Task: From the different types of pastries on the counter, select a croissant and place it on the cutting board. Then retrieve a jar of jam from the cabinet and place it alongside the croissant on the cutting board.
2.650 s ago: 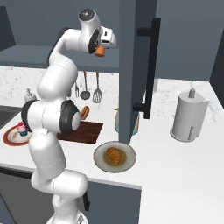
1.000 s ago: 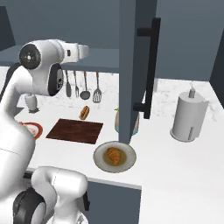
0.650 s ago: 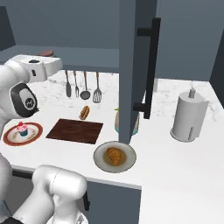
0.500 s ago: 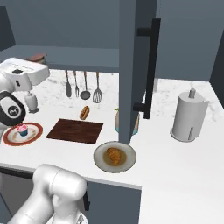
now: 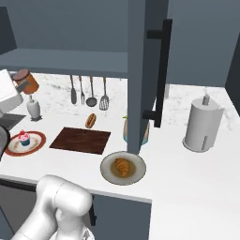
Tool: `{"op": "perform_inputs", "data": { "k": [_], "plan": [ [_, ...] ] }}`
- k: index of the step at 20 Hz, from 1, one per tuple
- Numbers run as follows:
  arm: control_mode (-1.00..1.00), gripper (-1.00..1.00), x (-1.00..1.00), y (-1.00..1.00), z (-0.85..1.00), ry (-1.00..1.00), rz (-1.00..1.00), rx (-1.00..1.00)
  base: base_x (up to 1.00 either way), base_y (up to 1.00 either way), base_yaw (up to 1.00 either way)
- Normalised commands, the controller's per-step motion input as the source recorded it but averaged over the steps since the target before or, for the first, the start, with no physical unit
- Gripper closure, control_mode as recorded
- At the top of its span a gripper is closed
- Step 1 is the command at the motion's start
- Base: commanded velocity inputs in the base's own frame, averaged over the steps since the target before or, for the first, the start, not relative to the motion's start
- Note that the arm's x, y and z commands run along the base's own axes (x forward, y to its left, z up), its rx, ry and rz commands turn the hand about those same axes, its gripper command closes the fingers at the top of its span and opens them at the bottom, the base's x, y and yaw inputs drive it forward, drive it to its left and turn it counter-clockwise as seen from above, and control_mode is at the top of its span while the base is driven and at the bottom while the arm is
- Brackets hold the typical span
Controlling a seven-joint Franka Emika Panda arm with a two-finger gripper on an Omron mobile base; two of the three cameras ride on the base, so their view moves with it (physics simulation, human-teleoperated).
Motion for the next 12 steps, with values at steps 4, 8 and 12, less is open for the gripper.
{"op": "perform_inputs", "data": {
  "k": [4, 8, 12],
  "plan": [
    [-1.0, 1.0, -0.24, -0.12, -0.64, 0.05, -0.01, 0.12, 0.0, 0.0, 0.0],
    [-1.0, 1.0, -0.58, -0.07, -1.0, 0.07, -0.15, 0.23, 0.0, 0.0, 0.0],
    [-1.0, 1.0, -0.26, -0.01, -1.0, 0.13, -0.17, 0.24, 0.0, 0.0, 0.0]
  ]
}}
